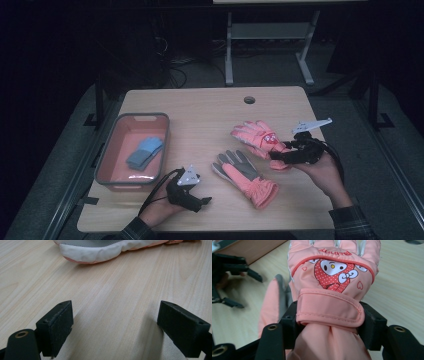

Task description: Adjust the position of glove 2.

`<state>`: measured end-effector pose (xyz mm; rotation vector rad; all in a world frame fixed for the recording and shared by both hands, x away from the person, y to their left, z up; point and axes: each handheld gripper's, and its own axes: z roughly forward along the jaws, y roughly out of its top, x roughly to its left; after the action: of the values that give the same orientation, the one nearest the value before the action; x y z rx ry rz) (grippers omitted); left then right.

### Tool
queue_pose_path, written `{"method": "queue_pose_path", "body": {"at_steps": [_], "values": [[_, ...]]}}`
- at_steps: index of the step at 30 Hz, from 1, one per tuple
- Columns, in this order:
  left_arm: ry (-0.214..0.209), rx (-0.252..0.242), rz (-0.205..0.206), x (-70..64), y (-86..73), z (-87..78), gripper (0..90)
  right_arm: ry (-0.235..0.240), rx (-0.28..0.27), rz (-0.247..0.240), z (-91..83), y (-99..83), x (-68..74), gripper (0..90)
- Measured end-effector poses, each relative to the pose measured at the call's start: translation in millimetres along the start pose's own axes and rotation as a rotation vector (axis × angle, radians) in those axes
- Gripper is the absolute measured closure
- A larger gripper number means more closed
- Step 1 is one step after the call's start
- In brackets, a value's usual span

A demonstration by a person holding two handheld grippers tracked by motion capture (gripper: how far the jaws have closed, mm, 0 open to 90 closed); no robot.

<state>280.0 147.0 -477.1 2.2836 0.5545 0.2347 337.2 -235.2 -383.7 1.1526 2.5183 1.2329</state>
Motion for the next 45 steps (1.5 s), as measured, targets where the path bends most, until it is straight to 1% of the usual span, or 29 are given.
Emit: {"method": "queue_pose_path", "body": {"at_steps": [4,7,8,10,11,12,13,14,16,18,20,21,23,24,25,26,27,28,29,30,31,32,35,38,39,41,45], "values": [[0.001,-0.002,-0.002,-0.2,0.0,0.1,12.6,0.024,0.006,0.0,1.8,-3.9,9.8,42.0],[0.001,-0.002,-0.002,-0.1,0.0,0.2,12.6,0.04,0.011,-0.012,4.9,-6.7,17.0,41.9],[0.001,-0.002,-0.002,-0.1,0.0,0.2,12.6,0.04,0.011,-0.012,4.9,-6.7,17.0,41.9],[0.001,-0.002,-0.002,-0.2,0.0,0.2,12.6,0.051,0.022,-0.019,7.7,-8.2,22.4,41.7],[0.001,-0.003,-0.003,-0.2,0.0,0.2,12.6,0.059,0.026,-0.014,8.8,-8.7,25.4,41.7],[0.0,-0.003,-0.003,-0.2,0.0,0.2,12.6,0.068,0.035,-0.022,11.5,-10.2,30.2,41.6],[0.0,-0.003,-0.003,-0.2,0.0,0.2,12.6,0.068,0.035,-0.022,11.5,-10.2,30.2,41.6],[0.0,0.0,-0.002,-0.2,0.1,0.0,12.6,0.073,0.043,-0.026,14.1,-11.2,35.6,41.5],[0.0,-0.001,-0.003,-0.2,0.0,0.0,12.6,0.074,0.046,-0.032,15.1,-11.7,37.2,41.4],[0.001,-0.002,-0.003,-0.2,0.0,0.1,12.6,0.08,0.056,-0.041,19.3,-12.6,42.6,40.9],[0.001,-0.002,-0.003,-0.2,0.0,0.1,12.6,0.081,0.061,-0.039,21.2,-12.7,43.9,40.6],[0.0,-0.001,-0.003,-0.2,0.0,0.0,12.6,0.085,0.067,-0.043,25.3,-13.2,45.0,39.8],[0.0,-0.001,-0.002,-0.2,0.0,0.1,12.6,0.088,0.069,-0.039,26.4,-13.5,45.6,39.3],[0.0,-0.002,-0.003,-0.2,0.0,0.1,12.6,0.091,0.073,-0.036,27.4,-13.6,46.6,38.6],[0.0,-0.002,-0.003,-0.2,0.0,0.1,12.6,0.088,0.076,-0.044,29.3,-13.9,46.9,36.5],[0.0,-0.001,-0.002,-0.2,0.0,0.1,12.6,0.088,0.078,-0.039,29.5,-13.8,47.1,35.1],[0.0,-0.001,-0.002,-0.2,0.0,0.1,12.6,0.088,0.078,-0.039,29.5,-13.8,47.1,35.1],[0.0,-0.001,-0.003,-0.1,0.0,0.1,12.6,0.087,0.081,-0.04,30.8,-13.6,46.8,31.7],[0.0,-0.001,-0.003,-0.1,0.0,0.1,12.6,0.087,0.081,-0.04,30.8,-13.6,46.8,31.7],[0.0,-0.001,-0.002,-0.2,0.0,0.1,12.6,0.088,0.083,-0.046,31.5,-13.5,46.7,29.8],[0.0,0.0,-0.002,-0.1,0.0,0.0,12.6,0.087,0.09,-0.039,32.2,-13.4,47.7,28.2],[0.0,0.0,-0.002,-0.1,0.1,0.0,12.6,0.091,0.097,-0.048,34.1,-13.3,48.1,24.9],[0.001,-0.002,-0.002,-0.2,0.0,0.1,12.6,0.095,0.102,-0.048,36.9,-12.1,48.7,21.6],[0.0,-0.002,-0.002,-0.2,0.0,0.1,12.6,0.082,0.101,-0.056,38.7,-10.0,49.9,17.1],[0.0,-0.002,-0.002,-0.2,0.0,0.1,12.6,0.082,0.097,-0.07,39.3,-9.5,49.3,16.3],[0.001,-0.002,-0.002,-0.1,0.0,0.1,12.6,0.082,0.102,-0.063,39.6,-8.3,49.6,15.6],[0.0,-0.002,-0.002,-0.1,0.0,0.1,12.6,0.081,0.092,-0.059,39.6,-7.1,47.4,14.9]]}}
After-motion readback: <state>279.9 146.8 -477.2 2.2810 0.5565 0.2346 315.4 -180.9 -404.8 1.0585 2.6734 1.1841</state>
